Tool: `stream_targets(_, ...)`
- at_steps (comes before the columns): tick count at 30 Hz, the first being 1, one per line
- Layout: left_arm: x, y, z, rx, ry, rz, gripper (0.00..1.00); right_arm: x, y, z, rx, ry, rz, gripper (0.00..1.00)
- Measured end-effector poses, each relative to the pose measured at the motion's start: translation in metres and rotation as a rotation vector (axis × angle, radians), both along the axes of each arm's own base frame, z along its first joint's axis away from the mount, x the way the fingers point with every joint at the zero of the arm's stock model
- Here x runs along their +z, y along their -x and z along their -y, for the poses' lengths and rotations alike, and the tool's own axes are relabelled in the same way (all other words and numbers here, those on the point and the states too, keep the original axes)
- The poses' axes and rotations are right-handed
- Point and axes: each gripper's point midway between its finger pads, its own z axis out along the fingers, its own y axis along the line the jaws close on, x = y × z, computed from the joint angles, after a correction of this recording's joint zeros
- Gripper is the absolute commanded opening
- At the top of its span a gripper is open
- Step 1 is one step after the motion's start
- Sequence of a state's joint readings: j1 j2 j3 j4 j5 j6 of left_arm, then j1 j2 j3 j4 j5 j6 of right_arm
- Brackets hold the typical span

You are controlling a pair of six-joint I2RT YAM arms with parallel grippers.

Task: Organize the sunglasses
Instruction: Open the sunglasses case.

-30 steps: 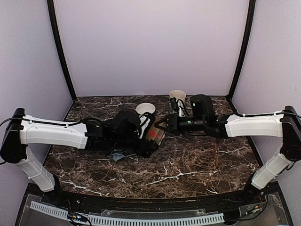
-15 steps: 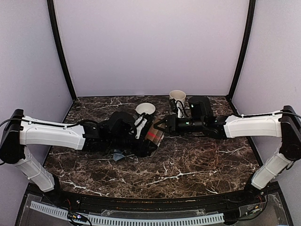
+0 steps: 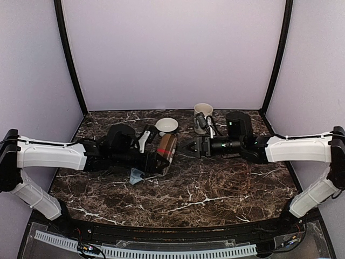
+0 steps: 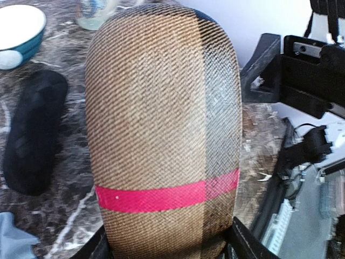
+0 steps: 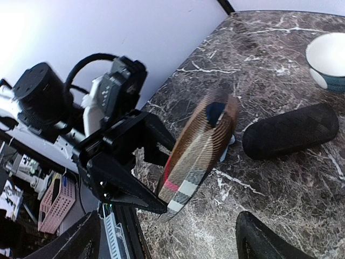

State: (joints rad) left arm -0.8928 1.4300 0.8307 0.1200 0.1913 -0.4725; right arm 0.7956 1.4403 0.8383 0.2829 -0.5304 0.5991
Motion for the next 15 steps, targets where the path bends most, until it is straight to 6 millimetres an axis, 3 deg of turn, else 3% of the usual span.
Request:
stream_targets(8, 0.033, 0.026, 0.024, -0.181, 0.236, -0.068, 0.0, 0.015, 0.025, -0.005, 0.169, -0.073, 0.116, 0.91)
stream_targets(15, 0.058, 0.046, 0.035, -0.302, 0.372, -0.087, 0.0, 0.027, 0.027, -0.008, 0.2, -0.12, 0.174, 0.91)
